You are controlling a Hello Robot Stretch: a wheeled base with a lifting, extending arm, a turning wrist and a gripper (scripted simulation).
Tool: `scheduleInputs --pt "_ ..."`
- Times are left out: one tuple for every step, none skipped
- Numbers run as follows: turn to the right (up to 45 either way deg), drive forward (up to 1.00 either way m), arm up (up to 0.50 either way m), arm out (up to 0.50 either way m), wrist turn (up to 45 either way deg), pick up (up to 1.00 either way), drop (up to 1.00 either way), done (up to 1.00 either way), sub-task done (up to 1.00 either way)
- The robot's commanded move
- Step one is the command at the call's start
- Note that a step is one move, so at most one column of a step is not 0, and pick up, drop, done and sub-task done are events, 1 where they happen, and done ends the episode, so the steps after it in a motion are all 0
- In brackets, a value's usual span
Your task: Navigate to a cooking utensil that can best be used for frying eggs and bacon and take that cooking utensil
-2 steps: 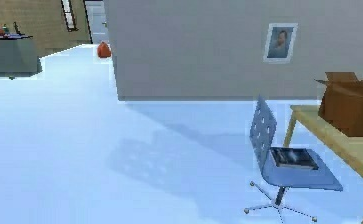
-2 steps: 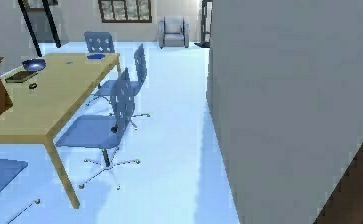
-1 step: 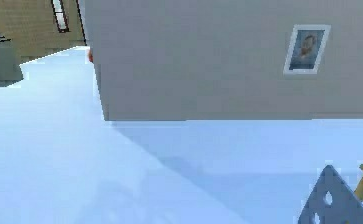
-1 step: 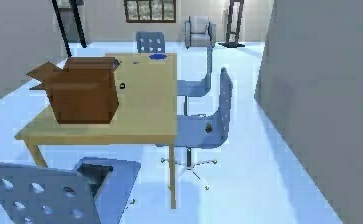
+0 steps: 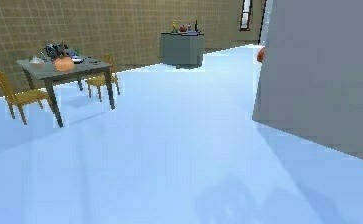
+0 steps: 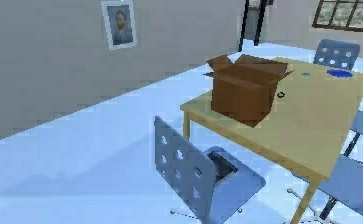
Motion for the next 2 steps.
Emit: scheduleInputs --pt "-18.0 0.00 0.00 0.00 0.0 0.00 0.00 0.00 0.00" --pt "0.0 0.35 0.00 0.00 0.0 0.00 0.00 0.00 0.00"
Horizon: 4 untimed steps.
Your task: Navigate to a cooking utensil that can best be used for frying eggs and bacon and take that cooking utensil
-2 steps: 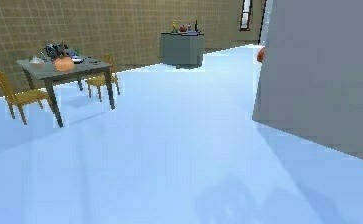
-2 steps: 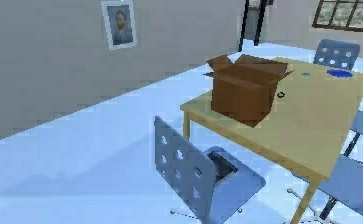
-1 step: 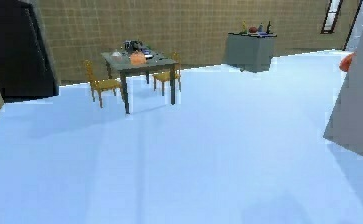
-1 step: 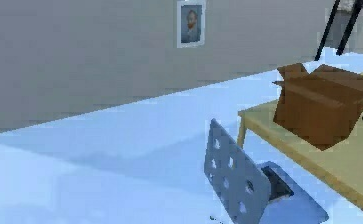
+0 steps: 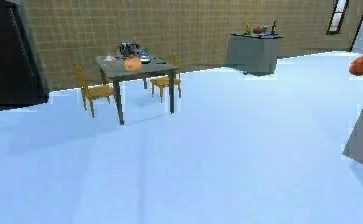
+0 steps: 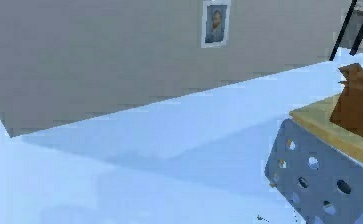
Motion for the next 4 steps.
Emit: scheduleInputs --pt "-24.0 0.00 0.00 0.00 0.0 0.00 0.00 0.00 0.00" --pt "0.0 1.00 0.00 0.00 0.0 0.00 0.00 0.00 0.00" --pt "0.0 1.00 0.00 0.00 0.0 0.00 0.00 0.00 0.00" --pt "-12.0 0.00 0.00 0.00 0.0 0.00 0.00 0.00 0.00"
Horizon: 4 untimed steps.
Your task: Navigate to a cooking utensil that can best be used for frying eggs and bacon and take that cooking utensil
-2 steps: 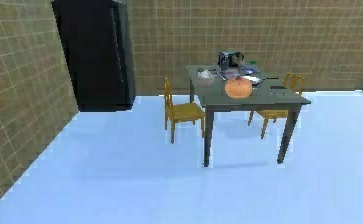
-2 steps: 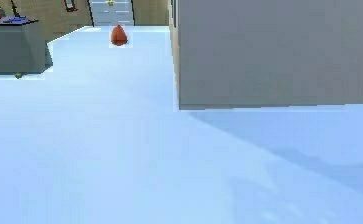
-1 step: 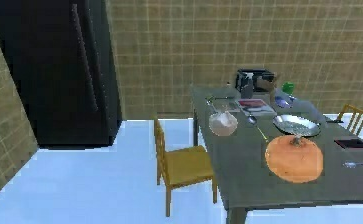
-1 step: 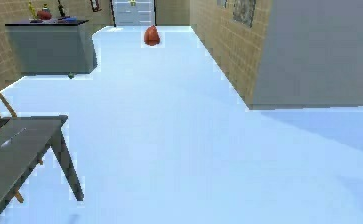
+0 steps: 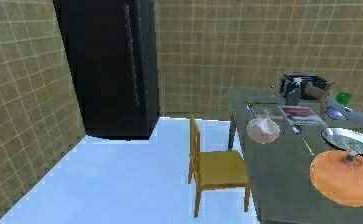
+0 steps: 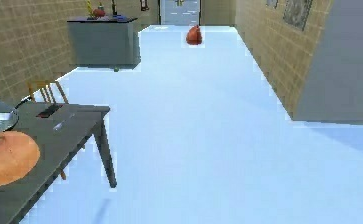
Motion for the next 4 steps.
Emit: scheduleInputs --pt "0.0 0.20 0.00 0.00 0.0 0.00 0.00 0.00 0.00" --pt "-36.0 0.00 0.00 0.00 0.0 0.00 0.00 0.00 0.00" --pt "45.0 0.00 0.00 0.00 0.0 0.00 0.00 0.00 0.00" --pt "45.0 0.00 0.00 0.00 0.0 0.00 0.00 0.00 0.00"
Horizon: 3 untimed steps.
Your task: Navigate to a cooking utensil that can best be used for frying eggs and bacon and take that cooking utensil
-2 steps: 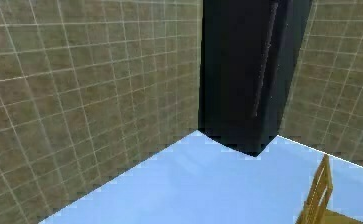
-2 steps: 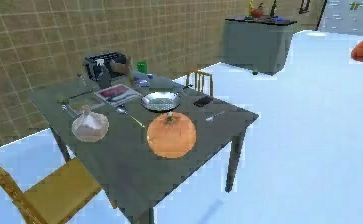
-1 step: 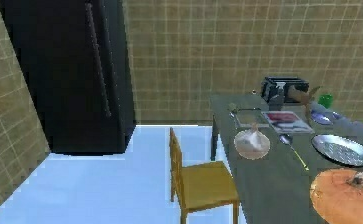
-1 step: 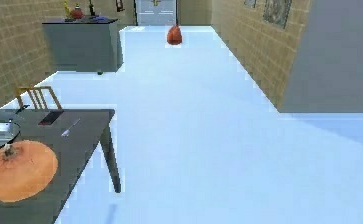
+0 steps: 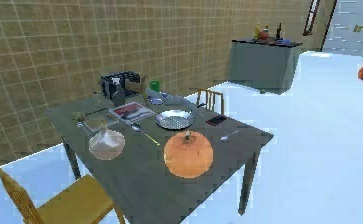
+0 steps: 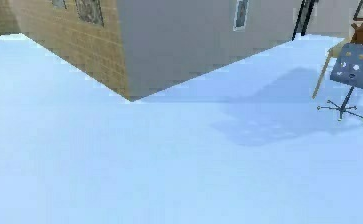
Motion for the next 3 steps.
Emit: scheduleInputs --pt "27.0 0.00 0.00 0.00 0.0 0.00 0.00 0.00 0.00" --pt "0.0 0.50 0.00 0.00 0.0 0.00 0.00 0.00 0.00" --pt "-45.0 0.00 0.00 0.00 0.0 0.00 0.00 0.00 0.00"
